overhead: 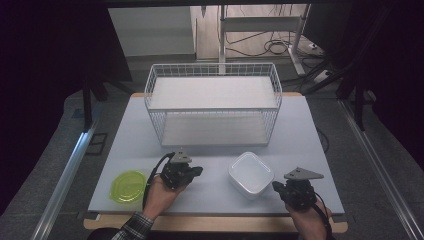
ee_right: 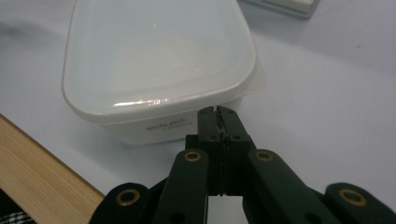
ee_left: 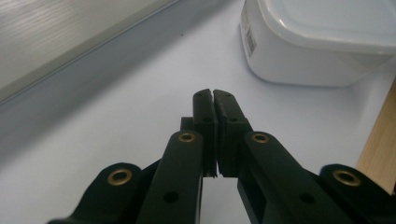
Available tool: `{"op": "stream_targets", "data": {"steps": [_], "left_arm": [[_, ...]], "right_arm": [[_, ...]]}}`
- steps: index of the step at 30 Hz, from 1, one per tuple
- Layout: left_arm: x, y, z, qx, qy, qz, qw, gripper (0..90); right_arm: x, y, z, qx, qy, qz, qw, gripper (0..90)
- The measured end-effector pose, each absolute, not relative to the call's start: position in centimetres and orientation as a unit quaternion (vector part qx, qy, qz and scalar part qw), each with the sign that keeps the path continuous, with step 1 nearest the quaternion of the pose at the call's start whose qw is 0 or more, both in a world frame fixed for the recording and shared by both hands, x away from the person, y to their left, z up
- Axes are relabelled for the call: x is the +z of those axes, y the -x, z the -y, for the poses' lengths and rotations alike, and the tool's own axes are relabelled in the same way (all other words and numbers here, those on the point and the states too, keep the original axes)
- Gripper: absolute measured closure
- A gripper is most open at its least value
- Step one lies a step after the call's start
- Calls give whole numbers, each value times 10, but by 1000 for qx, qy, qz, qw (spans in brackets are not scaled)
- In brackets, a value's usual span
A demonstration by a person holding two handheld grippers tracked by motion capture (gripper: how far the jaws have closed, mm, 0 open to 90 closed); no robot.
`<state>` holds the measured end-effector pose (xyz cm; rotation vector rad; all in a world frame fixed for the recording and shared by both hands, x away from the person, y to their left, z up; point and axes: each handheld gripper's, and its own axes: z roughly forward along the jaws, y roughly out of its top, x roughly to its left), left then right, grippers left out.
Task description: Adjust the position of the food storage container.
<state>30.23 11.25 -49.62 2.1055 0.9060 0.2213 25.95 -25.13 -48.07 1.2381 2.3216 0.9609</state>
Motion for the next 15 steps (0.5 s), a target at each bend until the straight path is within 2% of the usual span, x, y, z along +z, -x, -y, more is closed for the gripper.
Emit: {"op": "stream_targets", "data": {"steps": [15], "left_arm": [[-506, -330, -93, 92, -839, -359, 399, 881]], "right_arm": [[-493, -296, 247, 343, -450, -812, 141, 873]]}}
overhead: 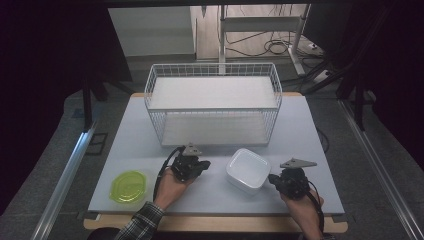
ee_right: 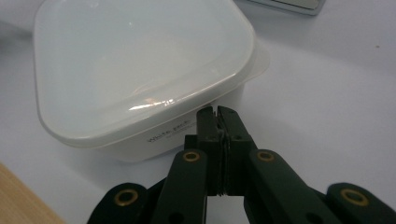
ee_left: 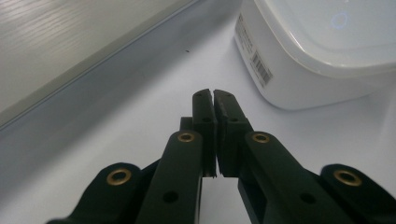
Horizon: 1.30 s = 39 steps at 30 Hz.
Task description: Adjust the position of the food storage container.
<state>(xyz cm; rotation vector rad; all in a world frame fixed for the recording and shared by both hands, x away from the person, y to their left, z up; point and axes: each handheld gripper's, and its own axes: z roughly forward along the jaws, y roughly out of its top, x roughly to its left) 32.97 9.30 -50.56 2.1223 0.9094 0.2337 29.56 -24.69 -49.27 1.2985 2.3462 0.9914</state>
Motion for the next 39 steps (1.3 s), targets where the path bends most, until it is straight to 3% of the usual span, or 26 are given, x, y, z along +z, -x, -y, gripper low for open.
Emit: {"op": "stream_targets", "data": {"steps": [14, 39], "left_arm": [[-516, -357, -67, 84, -838, -365, 397, 882], [-513, -296, -122, 92, -828, -411, 371, 886]], "right_arm": [[-496, -327, 234, 354, -448, -811, 126, 867], [-497, -319, 167, 366, -373, -847, 97, 888]]}}
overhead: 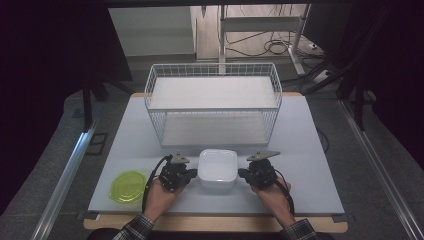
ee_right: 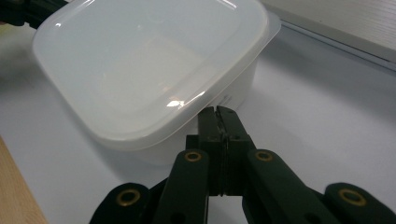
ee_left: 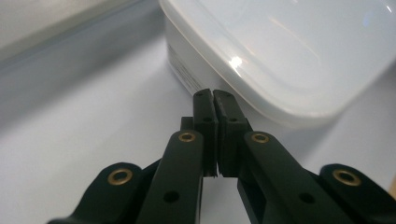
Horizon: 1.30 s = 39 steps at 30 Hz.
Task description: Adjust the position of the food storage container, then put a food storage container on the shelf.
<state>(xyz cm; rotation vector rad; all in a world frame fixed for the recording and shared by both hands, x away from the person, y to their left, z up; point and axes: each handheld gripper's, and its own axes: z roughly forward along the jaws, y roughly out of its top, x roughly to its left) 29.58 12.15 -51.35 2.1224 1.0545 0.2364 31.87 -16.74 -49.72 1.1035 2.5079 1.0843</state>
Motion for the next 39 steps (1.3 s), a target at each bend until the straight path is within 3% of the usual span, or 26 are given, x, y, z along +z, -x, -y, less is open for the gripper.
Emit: {"op": "stream_targets", "data": {"steps": [9, 14, 18, 23, 24, 30, 39], "left_arm": [[-514, -290, -123, 85, -830, -408, 371, 861], [-511, -286, -130, 97, -826, -408, 376, 777], [-510, -278, -141, 133, -821, -408, 376, 558], [-510, -273, -148, 138, -816, -407, 386, 363], [-511, -270, -149, 135, -817, -405, 387, 329], [-515, -265, -150, 127, -821, -401, 386, 185], [-516, -266, -149, 123, -819, -381, 411, 73]], "right_arm": [[-497, -315, 166, 364, -363, -852, 103, 881], [-496, -313, 168, 360, -353, -855, 121, 844], [-492, -309, 180, 375, -344, -850, 135, 742], [-489, -306, 190, 386, -344, -844, 144, 608], [-487, -305, 194, 396, -342, -840, 140, 521], [-488, -304, 198, 401, -332, -844, 128, 330], [-491, -307, 197, 409, -328, -843, 122, 181]]}}
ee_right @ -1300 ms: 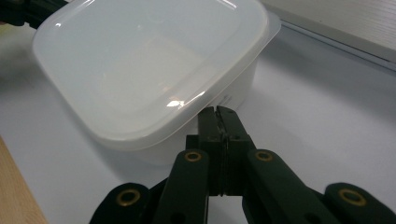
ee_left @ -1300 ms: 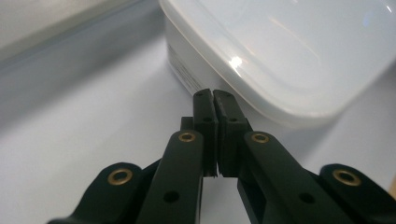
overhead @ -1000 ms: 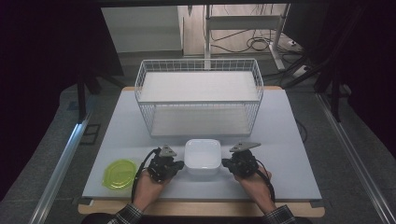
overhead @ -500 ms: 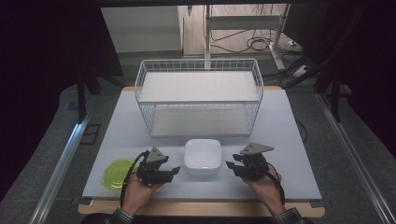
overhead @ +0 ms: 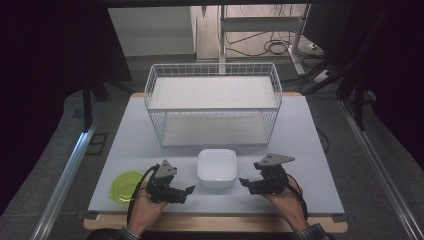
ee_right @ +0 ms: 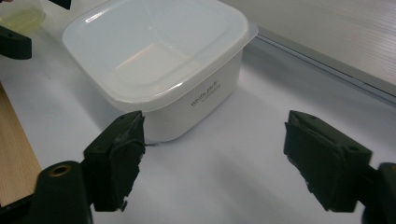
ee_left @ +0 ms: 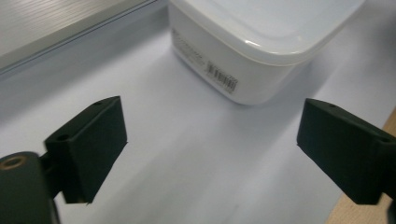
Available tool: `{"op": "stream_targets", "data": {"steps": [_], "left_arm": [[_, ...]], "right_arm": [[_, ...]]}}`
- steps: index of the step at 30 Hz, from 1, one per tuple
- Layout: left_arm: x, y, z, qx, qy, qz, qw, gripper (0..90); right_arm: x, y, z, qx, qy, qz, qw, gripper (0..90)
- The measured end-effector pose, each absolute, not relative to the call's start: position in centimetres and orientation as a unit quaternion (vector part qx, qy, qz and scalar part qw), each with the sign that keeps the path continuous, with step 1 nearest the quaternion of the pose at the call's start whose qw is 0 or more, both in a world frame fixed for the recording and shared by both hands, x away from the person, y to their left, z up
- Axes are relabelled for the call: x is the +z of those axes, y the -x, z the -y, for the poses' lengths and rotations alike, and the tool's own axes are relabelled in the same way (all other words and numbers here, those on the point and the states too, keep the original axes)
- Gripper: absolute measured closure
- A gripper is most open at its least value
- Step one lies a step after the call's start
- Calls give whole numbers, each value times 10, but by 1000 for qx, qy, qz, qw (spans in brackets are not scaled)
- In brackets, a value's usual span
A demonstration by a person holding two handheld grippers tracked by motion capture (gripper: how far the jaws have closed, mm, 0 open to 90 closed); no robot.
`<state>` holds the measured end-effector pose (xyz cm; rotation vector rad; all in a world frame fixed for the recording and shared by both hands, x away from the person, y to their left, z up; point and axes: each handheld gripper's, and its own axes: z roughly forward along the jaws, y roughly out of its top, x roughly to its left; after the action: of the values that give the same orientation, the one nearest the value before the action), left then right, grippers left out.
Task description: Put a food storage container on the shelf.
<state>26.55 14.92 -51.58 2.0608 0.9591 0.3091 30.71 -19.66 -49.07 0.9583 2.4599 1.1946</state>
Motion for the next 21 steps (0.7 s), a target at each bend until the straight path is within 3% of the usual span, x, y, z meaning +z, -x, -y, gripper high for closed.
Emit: {"op": "stream_targets", "data": {"steps": [16, 21], "left_arm": [[-501, -274, -147, 114, -810, -371, 440, 26], [-495, -282, -141, 113, -816, -363, 435, 24]], "right_arm": [[-488, -308, 186, 423, -332, -837, 105, 28], [-485, -311, 179, 419, -341, -834, 115, 24]]}}
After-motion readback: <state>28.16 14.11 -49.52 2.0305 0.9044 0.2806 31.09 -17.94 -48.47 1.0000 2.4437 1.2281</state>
